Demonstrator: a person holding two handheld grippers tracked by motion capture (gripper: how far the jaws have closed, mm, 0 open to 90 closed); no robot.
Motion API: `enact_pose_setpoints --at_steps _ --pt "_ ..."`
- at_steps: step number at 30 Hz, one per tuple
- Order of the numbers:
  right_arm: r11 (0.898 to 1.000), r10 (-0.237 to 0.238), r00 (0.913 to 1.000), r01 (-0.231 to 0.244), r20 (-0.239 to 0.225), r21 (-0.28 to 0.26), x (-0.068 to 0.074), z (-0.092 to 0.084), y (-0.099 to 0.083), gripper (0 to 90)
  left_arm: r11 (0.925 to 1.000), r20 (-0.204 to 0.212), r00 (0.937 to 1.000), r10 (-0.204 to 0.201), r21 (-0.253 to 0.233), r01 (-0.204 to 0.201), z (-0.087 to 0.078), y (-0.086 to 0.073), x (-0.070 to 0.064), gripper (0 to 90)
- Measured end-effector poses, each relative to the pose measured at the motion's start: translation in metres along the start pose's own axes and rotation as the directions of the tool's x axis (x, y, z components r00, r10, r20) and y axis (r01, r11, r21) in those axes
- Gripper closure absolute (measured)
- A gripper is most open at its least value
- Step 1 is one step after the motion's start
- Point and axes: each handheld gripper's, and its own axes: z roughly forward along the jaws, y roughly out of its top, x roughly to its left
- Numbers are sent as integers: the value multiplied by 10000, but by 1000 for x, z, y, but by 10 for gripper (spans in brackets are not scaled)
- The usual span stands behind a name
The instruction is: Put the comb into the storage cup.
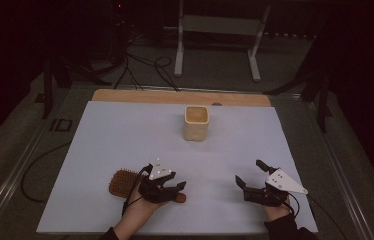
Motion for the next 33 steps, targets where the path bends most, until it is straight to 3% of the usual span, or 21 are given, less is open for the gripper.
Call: enact_pose_setpoints --at_steps 12,22,33 --pt "10000 -34 10000 34 -40 -2 0 0 0 92 9936 -364 9983 -456 1019 491 19 -14 5 897" --pt "10000 4 10000 -4 -53 -2 0 0 0 92 9845 -294 9992 -260 1729 307 23 -24 6 900" --pt "10000 -12 10000 12 -98 16 1 1 0 92 9717 -409 9987 312 2351 -208 -6 -40 8 900"
